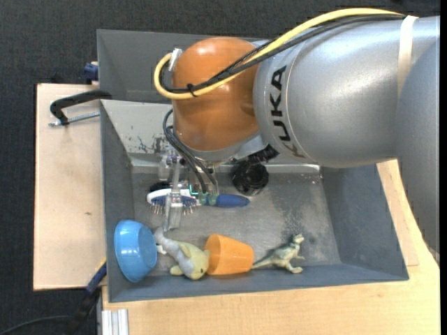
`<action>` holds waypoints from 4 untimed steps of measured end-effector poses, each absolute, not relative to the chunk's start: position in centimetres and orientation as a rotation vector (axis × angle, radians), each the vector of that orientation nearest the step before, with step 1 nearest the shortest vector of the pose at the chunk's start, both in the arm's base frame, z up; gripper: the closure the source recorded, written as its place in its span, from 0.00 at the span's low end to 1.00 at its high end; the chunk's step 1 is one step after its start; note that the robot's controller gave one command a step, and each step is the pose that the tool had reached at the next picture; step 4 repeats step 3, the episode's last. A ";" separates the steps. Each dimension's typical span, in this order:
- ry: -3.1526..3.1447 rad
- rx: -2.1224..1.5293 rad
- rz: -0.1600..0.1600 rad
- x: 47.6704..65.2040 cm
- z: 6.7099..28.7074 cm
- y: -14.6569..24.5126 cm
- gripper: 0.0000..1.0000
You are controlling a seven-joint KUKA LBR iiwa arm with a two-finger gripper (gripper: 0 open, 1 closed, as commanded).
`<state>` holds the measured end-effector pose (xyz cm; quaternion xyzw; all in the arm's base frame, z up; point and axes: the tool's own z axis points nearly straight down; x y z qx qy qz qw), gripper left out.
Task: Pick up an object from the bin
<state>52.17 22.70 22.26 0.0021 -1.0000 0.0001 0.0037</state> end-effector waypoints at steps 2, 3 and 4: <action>-3.126 0.300 -0.003 56.5 7.0 18.7 1.00; -3.141 0.300 -0.006 58.7 21.1 18.9 1.00; -3.141 0.300 -0.006 58.7 21.1 18.9 1.00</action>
Offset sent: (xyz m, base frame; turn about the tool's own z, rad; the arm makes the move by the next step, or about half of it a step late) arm 0.0435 -0.0407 -0.1526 -0.1881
